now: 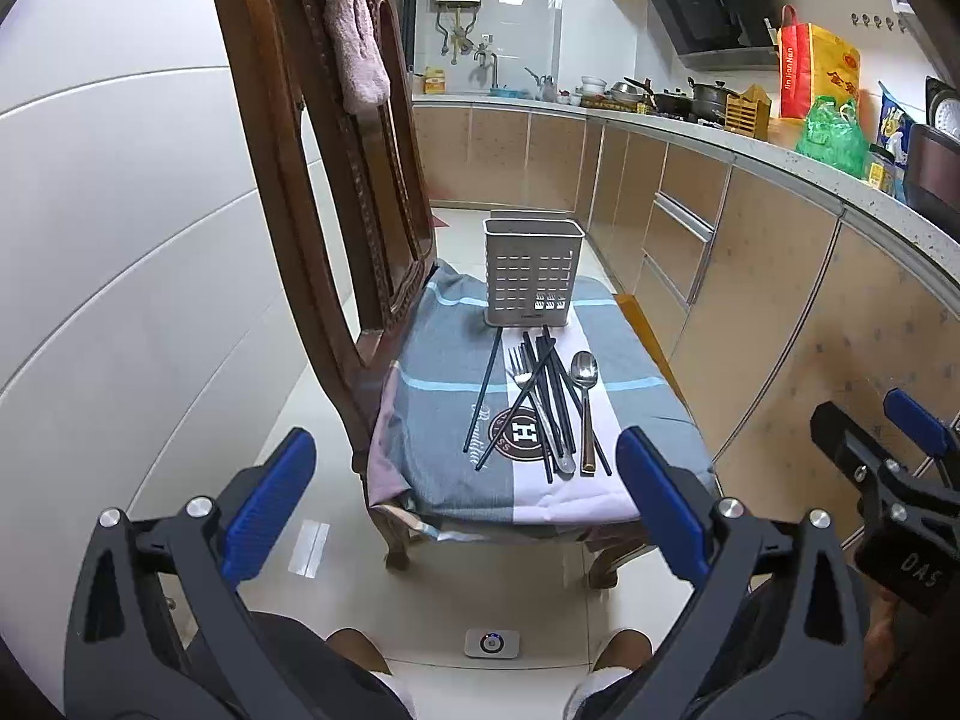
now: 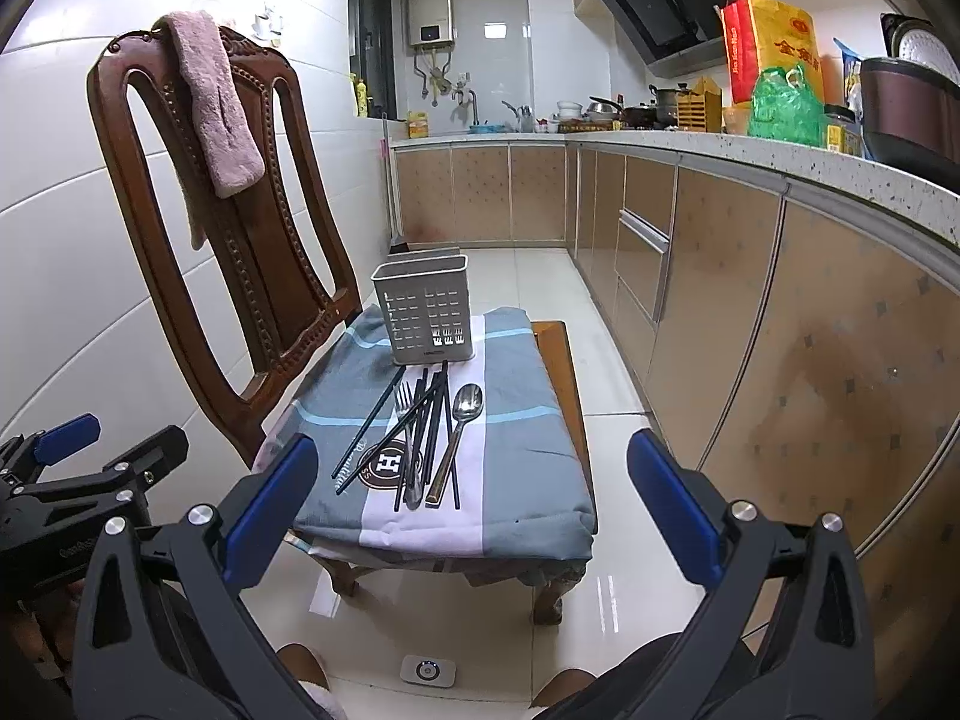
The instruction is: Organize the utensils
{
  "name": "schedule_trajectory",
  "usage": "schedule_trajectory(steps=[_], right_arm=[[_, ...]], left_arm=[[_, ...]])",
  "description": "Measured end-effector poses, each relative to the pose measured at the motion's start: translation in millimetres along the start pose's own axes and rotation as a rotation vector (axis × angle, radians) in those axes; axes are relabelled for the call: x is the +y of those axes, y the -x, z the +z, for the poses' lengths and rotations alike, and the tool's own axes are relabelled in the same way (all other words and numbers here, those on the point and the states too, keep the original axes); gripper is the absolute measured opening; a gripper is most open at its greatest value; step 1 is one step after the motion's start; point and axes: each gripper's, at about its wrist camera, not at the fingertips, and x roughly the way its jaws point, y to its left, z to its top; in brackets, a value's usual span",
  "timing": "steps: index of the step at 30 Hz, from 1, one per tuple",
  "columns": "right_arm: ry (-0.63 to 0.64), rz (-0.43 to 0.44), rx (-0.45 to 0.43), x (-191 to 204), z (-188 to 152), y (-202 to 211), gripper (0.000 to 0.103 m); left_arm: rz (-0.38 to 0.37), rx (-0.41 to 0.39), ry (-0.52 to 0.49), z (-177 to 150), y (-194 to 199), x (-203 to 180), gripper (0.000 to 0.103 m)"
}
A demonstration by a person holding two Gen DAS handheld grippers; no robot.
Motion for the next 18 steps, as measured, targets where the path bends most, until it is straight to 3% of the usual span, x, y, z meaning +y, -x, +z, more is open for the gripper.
schedule_trajectory(steps=[18], right_arm=[[-0.019,-0.009,-0.002,-8.0,-4.4,-3.5,0.101]], left_arm=[[-0.012,0.012,-0.01,0.3,-4.4,-3.2,0.099]])
